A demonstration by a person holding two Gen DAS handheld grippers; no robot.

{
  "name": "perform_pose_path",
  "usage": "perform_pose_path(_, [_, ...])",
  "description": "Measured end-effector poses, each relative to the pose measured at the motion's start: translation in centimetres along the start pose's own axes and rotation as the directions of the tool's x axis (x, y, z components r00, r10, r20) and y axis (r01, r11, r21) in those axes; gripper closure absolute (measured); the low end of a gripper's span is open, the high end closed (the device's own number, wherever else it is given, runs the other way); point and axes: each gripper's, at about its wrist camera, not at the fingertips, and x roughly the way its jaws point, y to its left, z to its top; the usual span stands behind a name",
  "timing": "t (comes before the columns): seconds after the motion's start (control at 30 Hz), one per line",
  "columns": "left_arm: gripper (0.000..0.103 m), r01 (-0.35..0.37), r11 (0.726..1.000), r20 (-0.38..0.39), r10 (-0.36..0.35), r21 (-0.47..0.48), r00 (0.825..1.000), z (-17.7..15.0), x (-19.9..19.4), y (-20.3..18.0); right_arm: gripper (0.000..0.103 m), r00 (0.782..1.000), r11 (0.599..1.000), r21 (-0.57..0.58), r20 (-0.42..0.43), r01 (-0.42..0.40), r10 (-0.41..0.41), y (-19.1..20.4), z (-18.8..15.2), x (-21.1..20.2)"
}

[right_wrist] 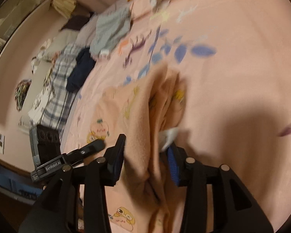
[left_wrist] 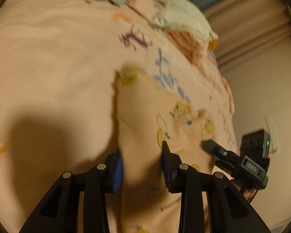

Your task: Fold small clothes

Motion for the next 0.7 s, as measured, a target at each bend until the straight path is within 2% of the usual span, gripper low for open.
perform_pose_path(0.07, [0.071,-0.044,0.999,0.093,0.043,0.013,0.995,-0.3,-2.4,-0.1,0.061,0.998,0.999,-0.037,0.069,0.017,-0.014,0.6,0.1,-2.5])
perform_pose_path(0.13, [0.071,-0.129,0.989,0.172,0.115,0.076,0.978,-0.7,-4.1,-1.4,0.064,0.991,0.998,-0.067,0.131,0.018,-0.009,1.3,0.2,-4.2])
perform_pose_path(0.2, [0.071,-0.176,0.973,0.204,0.144,0.150,0.968,-1.3,-4.8,-3.3,0.069,0.983,0.996,-0.090,0.184,0.004,0.013,2.2,0.1,-5.5])
perform_pose_path(0.23, [0.071,-0.154,0.966,0.201,0.111,0.208,0.973,-1.9,-4.9,-4.6,0.075,0.981,0.994,-0.109,0.190,-0.011,0.032,2.9,-0.1,-5.7])
perform_pose_path(0.3, [0.071,-0.103,0.955,0.165,0.058,0.277,0.985,-2.8,-4.5,-6.2,0.078,0.985,0.987,-0.155,0.164,-0.031,0.056,4.1,-0.4,-5.1])
perform_pose_path(0.4, [0.071,-0.074,0.944,0.064,0.056,0.321,0.996,-4.6,-2.2,-7.2,0.079,0.994,0.974,-0.224,0.102,-0.008,0.032,5.3,-1.1,-2.7])
perform_pose_path(0.43, [0.071,-0.074,0.945,0.005,0.076,0.318,0.997,-5.2,-0.8,-6.8,0.079,0.996,0.974,-0.226,0.086,0.022,-0.002,5.2,-1.3,-1.8])
perform_pose_path(0.5, [0.071,-0.104,0.944,-0.040,0.122,0.312,0.992,-6.4,0.8,-5.8,0.082,0.995,0.976,-0.197,0.046,0.098,-0.091,3.9,-1.3,0.5])
perform_pose_path(0.53, [0.071,-0.122,0.935,-0.055,0.148,0.332,0.987,-7.2,1.6,-5.3,0.091,0.992,0.977,-0.173,0.042,0.125,-0.119,2.9,-1.2,1.4])
perform_pose_path(0.57, [0.071,-0.144,0.924,-0.056,0.174,0.355,0.983,-7.9,2.1,-5.2,0.103,0.991,0.981,-0.139,0.047,0.131,-0.126,1.8,-1.0,1.9])
perform_pose_path(0.63, [0.071,-0.168,0.901,-0.025,0.194,0.399,0.981,-8.3,2.0,-5.6,0.103,0.994,0.993,-0.075,0.055,0.095,-0.091,0.2,-0.7,2.0])
perform_pose_path(0.7, [0.071,-0.169,0.907,-0.029,0.195,0.387,0.980,-8.1,1.6,-5.7,0.103,0.997,0.998,-0.024,0.055,0.054,-0.053,-0.1,-0.4,1.4])
